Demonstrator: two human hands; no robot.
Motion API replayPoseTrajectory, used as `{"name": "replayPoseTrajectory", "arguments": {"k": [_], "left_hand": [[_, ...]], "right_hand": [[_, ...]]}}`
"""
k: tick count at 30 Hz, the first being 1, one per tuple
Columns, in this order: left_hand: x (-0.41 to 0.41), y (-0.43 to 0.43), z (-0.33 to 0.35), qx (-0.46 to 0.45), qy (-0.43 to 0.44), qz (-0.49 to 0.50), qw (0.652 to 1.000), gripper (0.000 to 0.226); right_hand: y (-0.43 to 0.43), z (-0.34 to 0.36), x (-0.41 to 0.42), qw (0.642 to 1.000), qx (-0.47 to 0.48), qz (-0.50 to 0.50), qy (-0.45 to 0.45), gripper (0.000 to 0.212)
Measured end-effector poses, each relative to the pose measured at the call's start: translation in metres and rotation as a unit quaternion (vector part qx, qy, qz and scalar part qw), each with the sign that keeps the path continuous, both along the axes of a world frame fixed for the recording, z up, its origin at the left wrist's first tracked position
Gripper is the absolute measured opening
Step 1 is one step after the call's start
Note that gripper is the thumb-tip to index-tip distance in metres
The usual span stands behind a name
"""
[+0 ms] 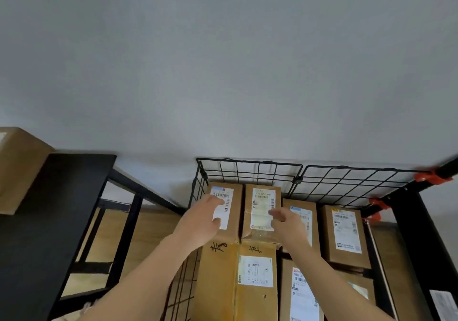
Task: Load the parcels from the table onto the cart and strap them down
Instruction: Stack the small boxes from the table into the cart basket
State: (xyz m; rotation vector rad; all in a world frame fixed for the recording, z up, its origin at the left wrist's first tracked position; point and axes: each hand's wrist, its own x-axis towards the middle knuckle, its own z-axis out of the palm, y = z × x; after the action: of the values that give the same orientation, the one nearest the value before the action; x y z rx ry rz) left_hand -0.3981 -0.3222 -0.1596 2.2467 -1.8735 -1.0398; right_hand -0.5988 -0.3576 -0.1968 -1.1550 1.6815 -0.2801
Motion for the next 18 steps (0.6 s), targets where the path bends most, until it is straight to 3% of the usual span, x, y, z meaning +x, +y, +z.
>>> {"name": "replayPoseTrajectory", "arguments": {"k": [7, 18], "left_hand": [[0.051, 0.057, 0.078, -0.128, 0.015, 0.011, 0.992, 0.042], [0.188, 0.206, 0.16, -0.231, -0.004, 0.066, 0.971, 0.044]], "right_hand": [[0.052, 0.066, 0.061, 0.993, -0.09, 0.076, -0.017, 0.033], [0.166, 0.168, 0.216, 0.964, -0.196, 0.158, -0.085, 0.031]]}}
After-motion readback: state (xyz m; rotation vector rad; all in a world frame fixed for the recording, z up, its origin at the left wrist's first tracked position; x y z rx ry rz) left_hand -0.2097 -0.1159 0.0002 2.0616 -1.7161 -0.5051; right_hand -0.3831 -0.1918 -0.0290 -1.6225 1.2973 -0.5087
